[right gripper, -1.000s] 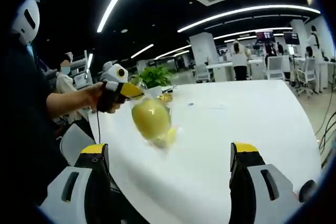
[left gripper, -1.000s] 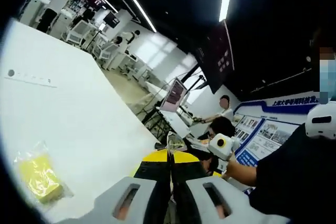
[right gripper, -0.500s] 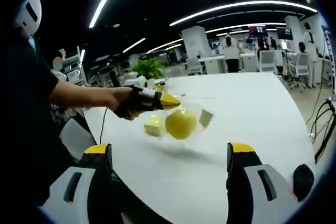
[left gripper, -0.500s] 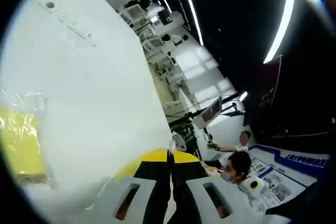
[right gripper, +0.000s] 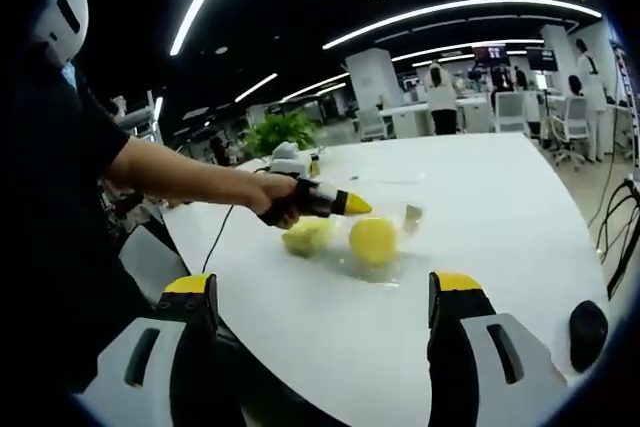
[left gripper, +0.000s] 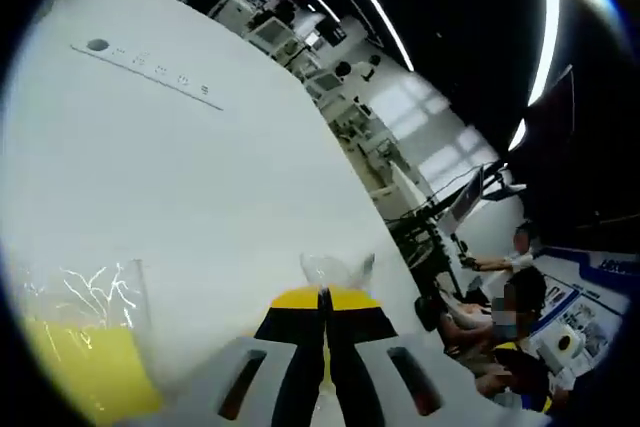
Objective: Compare the silicone blocks by pressing each to a similar depth, holding the contact briefly, and releasing to observe deformation and rebound differences across the visible hardness samples.
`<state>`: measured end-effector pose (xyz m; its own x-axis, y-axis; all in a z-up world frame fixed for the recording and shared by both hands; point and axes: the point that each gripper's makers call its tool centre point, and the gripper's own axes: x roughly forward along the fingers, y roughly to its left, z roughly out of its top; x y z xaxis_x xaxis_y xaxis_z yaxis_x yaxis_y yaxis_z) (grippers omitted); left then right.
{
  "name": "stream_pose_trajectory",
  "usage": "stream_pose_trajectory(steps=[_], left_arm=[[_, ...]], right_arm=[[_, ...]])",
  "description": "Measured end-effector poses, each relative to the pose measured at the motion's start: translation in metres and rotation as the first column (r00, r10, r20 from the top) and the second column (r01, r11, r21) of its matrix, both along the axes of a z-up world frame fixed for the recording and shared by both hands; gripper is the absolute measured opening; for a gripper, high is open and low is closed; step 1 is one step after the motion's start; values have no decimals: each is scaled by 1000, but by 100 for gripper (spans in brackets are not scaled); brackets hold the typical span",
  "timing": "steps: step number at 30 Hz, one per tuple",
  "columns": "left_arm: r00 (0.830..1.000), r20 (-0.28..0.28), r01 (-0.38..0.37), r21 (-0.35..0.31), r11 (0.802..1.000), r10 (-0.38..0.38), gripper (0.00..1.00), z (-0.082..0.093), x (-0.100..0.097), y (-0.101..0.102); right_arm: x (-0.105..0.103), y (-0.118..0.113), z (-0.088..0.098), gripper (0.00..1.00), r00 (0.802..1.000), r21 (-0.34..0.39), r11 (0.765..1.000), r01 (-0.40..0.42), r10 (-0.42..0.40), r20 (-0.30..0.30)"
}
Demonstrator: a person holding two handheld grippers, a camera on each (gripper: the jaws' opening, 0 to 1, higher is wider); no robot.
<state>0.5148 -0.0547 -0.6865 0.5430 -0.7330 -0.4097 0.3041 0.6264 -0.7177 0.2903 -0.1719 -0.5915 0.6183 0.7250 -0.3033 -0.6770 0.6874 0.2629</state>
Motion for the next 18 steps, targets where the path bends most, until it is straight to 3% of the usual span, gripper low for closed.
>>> stream_pose_trajectory(steps=[2,4,6,9,12,14,17,18], left_arm=[[999,34,-1,63,998,-1,0,-10,5,6],[1000,29,-7,101,995,4,0,-17,10,10],[997,77,12,153,988,-24,0,-18,13,10],[996,73,32,205,978,-48,0,-22,14,11],[992,88,63,285,956,-91,2,-28,16,16],[989,97,76,336,939,-114,7,-31,15,20],[983,120,88,356,930,-139,10,-29,17,25],[981,136,82,347,934,-136,8,-23,16,27]], right_arm=[[0,-1,-1,79,1000,-12,1000,-3,3,-7],[1,-2,0,79,1000,-21,1000,-6,6,-4],[1,-2,2,78,1000,-19,1000,-5,5,-2],[3,-2,3,78,1000,-24,1000,8,-8,5],[5,-4,-6,78,1000,-89,996,15,-15,-1],[6,-3,-5,79,1000,-79,997,20,-20,2],[5,1,-1,79,1000,-51,998,30,-30,5],[11,-7,-1,79,997,-110,991,71,-65,51]])
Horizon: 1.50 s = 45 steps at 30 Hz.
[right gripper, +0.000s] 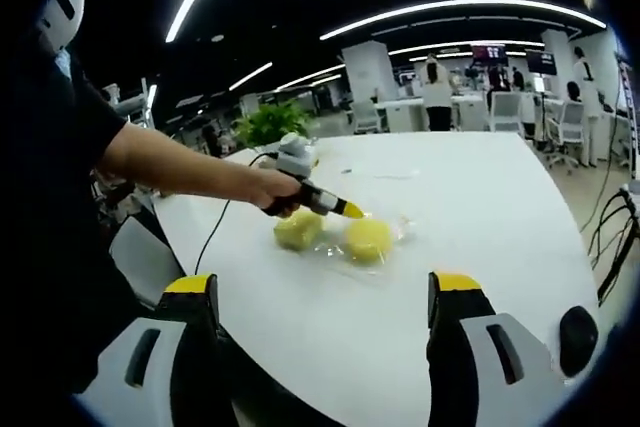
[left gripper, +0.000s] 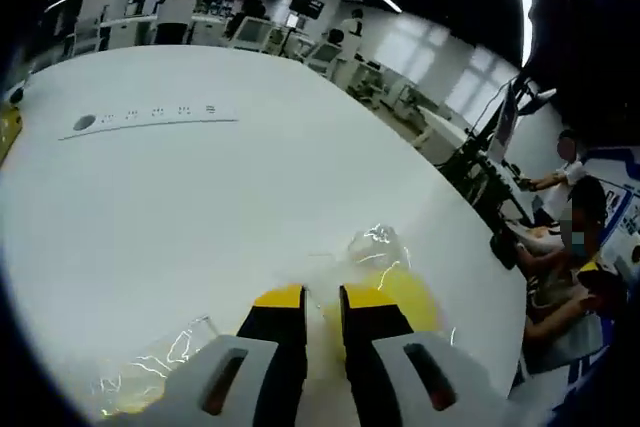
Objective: Compare the silicone blocks by pressing each to a similar depth, holding the contact briefly, and releasing to observe deformation and rebound differences across the visible hardness samples.
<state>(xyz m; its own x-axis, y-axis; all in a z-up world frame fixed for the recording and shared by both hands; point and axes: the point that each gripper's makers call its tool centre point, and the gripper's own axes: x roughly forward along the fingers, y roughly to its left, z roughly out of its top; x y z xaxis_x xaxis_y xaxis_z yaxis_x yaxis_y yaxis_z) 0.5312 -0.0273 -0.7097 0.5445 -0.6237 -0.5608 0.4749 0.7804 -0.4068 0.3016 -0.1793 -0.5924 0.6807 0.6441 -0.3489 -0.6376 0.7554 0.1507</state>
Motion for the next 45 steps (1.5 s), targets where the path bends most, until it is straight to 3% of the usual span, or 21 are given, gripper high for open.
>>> stream_pose_trajectory(steps=[2,4,6,8,16,18,20,23,27,29,31,33,37,42,45], left_arm=[[999,32,-33,-54,998,35,8,14,4,3],[999,18,-43,-78,996,44,10,18,2,8],[999,15,-29,-50,998,30,11,17,-4,13],[999,28,-18,-26,1000,19,12,17,-7,18],[998,54,-11,-43,999,13,16,37,-18,30],[993,106,-40,-93,995,50,16,54,-14,33],[989,137,-36,-120,992,52,16,66,-15,36],[982,182,-35,-110,993,54,24,83,-21,51],[970,221,-70,-152,986,103,46,105,-33,81],[966,238,-71,-141,987,103,46,111,-40,93],[949,307,-54,-80,995,76,51,117,-46,108],[935,353,-21,-49,999,37,62,124,-57,113],[907,420,29,12,1000,-31,69,138,-83,120],[842,525,66,127,990,-124,80,153,-103,138],[849,517,66,101,993,-109,88,158,-115,146]], right_arm=[[6,-6,2,80,999,-29,999,36,-35,35],[4,-1,3,80,1000,15,1000,19,-19,6],[4,1,0,78,1000,19,1000,13,-13,-18],[4,2,-1,77,1000,-15,1000,0,0,2],[7,12,-2,73,1000,-25,1000,-14,14,17],[12,10,-3,69,999,-75,997,-13,17,48],[14,11,-1,68,999,-75,997,-18,21,49],[18,13,1,70,999,-65,998,-23,26,46],[20,15,0,69,998,-86,996,-30,35,57],[23,17,-2,68,998,-94,995,-30,34,51],[27,19,2,65,996,-98,995,-28,36,81],[29,29,16,65,989,-49,998,-48,54,136],[34,30,20,61,990,-42,998,-42,47,133],[33,33,17,62,991,-36,997,-61,65,116],[33,33,12,65,993,-32,998,-63,65,97]])
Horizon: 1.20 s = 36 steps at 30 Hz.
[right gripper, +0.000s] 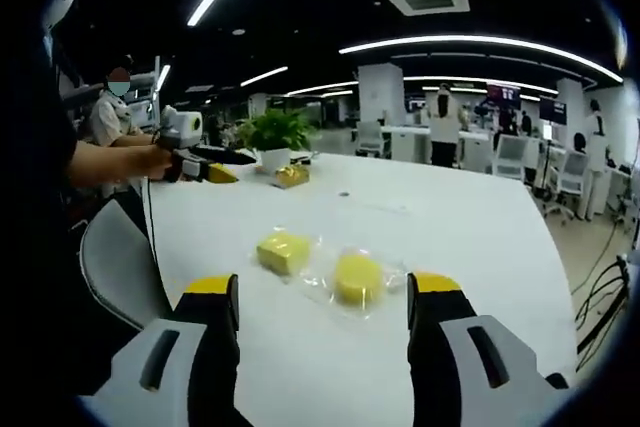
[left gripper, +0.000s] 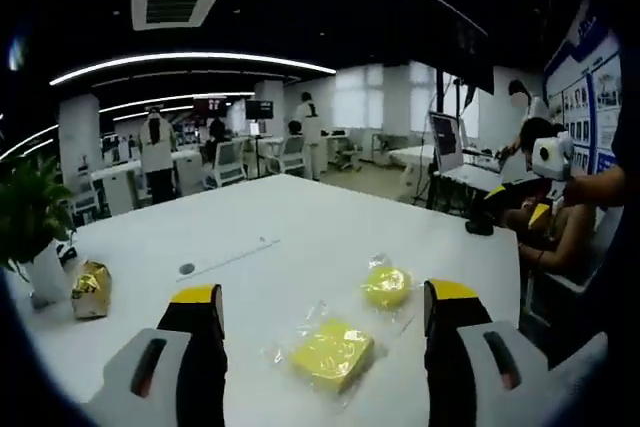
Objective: Compare the silicone blocks by pressing each to a similar depth, holding the contact briefly, and releasing to observe deformation and rebound differences across the visible hardness samples.
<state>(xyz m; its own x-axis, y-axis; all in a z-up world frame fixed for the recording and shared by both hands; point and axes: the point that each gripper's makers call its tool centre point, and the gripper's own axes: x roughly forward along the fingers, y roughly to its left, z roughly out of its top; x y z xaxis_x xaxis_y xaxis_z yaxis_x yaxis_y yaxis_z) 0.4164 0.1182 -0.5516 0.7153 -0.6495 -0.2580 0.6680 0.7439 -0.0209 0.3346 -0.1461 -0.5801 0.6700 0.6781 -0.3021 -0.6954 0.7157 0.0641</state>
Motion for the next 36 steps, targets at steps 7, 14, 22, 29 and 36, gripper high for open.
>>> stream_pose_trajectory(steps=[7,14,22,29,36], left_arm=[[997,-19,75,47,996,-75,99,-2,-45,10],[998,-27,53,193,980,-49,99,-25,-76,22],[999,-43,7,99,995,-3,99,-11,-94,32],[996,-74,65,167,984,-53,99,-22,-89,34],[989,-106,116,123,986,-103,99,-29,-100,29]], right_arm=[[-4,7,-3,78,999,14,999,-29,29,-18],[-11,14,2,96,999,92,995,-40,41,-9],[-21,12,0,96,996,73,995,-64,68,-53],[-22,15,0,96,997,25,1000,-13,15,-73],[-30,22,-9,96,995,-116,993,-24,13,-96]])
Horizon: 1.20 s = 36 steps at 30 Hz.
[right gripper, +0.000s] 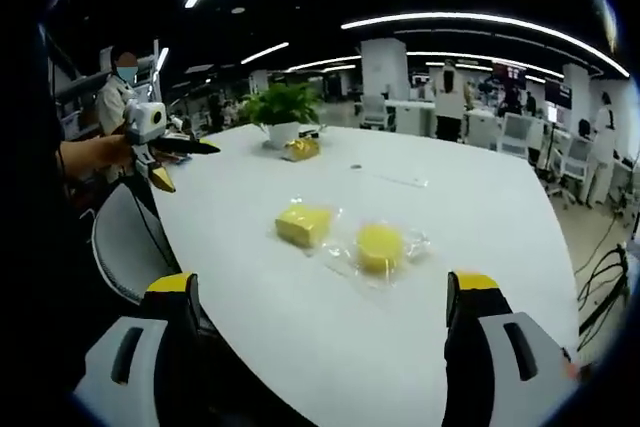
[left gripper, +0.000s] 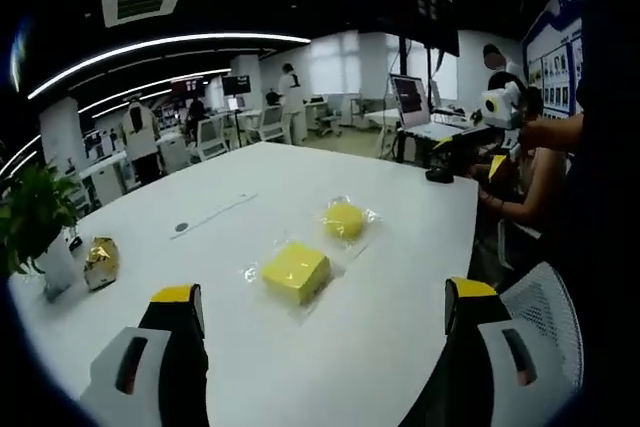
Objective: Compare the silicone blocks by pressing each to a similar depth, holding the contact briefly, and releasing to observe deformation and rebound differences across the visible hardness samples.
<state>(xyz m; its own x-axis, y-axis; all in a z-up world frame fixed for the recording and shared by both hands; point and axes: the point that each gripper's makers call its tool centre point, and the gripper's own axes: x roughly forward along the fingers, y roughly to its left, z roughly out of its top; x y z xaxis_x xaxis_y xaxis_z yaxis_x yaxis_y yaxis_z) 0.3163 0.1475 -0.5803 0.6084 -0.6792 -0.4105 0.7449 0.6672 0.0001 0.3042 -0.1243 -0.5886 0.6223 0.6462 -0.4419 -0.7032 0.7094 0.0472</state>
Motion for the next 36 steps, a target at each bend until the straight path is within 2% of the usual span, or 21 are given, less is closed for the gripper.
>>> stream_pose_trajectory(steps=[2,9,12,14,16,18,20,24,27,29,32,36], left_arm=[[1000,-4,15,-9,1000,-15,99,-2,-4,2],[999,-31,25,-48,999,-27,99,-12,-7,17],[999,-29,43,-54,998,-45,99,-17,-9,22],[998,-41,42,-62,997,-44,99,-19,-8,26],[999,-40,34,-68,997,-36,99,-17,-8,29],[999,-33,25,-75,997,-28,99,-14,-8,30],[999,-32,7,-82,997,-10,99,-13,-8,30],[999,-22,-33,-70,997,32,99,-14,-8,25],[991,-39,-130,-39,991,129,99,-14,-5,25],[992,-19,-126,-39,991,125,99,-8,-7,17],[993,-27,-117,-56,992,115,99,0,-7,5],[995,-25,-92,3,996,92,99,4,-5,3]], right_arm=[[-4,8,6,96,1000,-3,1000,-8,8,16],[-11,21,4,96,1000,-86,996,12,-13,-2],[-10,24,9,96,999,-81,996,33,-32,14],[-9,21,9,96,998,-93,994,60,-60,6],[-7,19,10,96,997,-110,991,70,-68,24],[-4,16,11,96,997,-106,992,75,-71,35],[1,13,8,92,997,-96,992,81,-80,20],[11,18,4,92,1000,-77,997,12,-11,16],[15,16,4,91,1000,-68,997,-28,27,-6],[14,16,10,91,997,-38,997,-67,68,21],[15,4,3,92,998,-50,997,-61,61,0],[17,-9,-2,95,998,-59,996,-65,65,8]])
